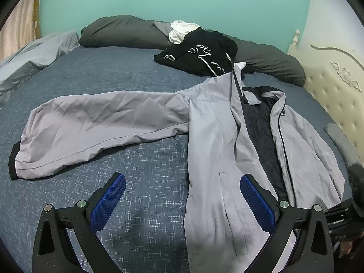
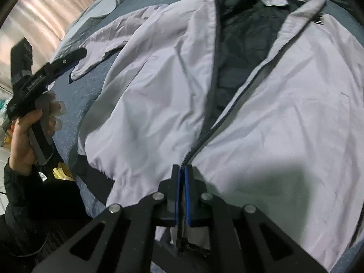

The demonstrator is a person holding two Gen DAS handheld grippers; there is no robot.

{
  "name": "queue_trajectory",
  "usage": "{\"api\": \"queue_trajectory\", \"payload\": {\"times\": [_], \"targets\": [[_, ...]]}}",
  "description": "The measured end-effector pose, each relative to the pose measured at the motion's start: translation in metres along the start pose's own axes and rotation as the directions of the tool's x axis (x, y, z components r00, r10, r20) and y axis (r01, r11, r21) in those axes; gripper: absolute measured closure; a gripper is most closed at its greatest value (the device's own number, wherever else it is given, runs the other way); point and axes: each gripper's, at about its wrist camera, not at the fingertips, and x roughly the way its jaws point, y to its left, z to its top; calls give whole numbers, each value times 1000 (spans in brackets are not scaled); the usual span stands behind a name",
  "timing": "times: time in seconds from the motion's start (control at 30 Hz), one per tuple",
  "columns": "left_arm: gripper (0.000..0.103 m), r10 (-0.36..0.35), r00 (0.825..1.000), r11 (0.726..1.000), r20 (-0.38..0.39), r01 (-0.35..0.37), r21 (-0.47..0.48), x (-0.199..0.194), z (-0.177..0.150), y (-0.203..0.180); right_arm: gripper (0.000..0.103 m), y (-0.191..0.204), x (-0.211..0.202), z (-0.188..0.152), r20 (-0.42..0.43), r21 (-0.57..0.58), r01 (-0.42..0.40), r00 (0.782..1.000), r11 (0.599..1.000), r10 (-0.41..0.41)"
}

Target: Fold clothes

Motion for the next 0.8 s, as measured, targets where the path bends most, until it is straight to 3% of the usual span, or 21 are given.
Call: {"api": "queue_trajectory", "payload": {"times": [0.1,0.2,0.27,0.33,0.47,0.6,0.8], "targets": [[0,0,1000,1000,1,0,0,0,0,0,95,5,9,2,-12,-1,-10,1000,1000,10],[0,0,1000,1000,1,0,0,0,0,0,92,2,1,2,-3,16,-72,997,997,72],[0,0,1000,1000,1,0,0,0,0,0,87,-6,-14,2,44,43,-95,995,995,93],[0,0,1000,1000,2,0,2,-1,0,0,74,-17,-31,2,106,82,-123,988,989,114],[0,1,1000,1000,3,-1,5,-1,0,-1,73,-37,-52,0,192,161,-118,978,980,87],[0,3,1000,1000,3,-3,8,-1,-1,-2,73,-34,-30,-7,81,123,-28,997,992,18],[0,7,1000,1000,-2,-7,13,1,-1,-4,73,-10,13,-9,-38,28,51,998,998,-50]]}}
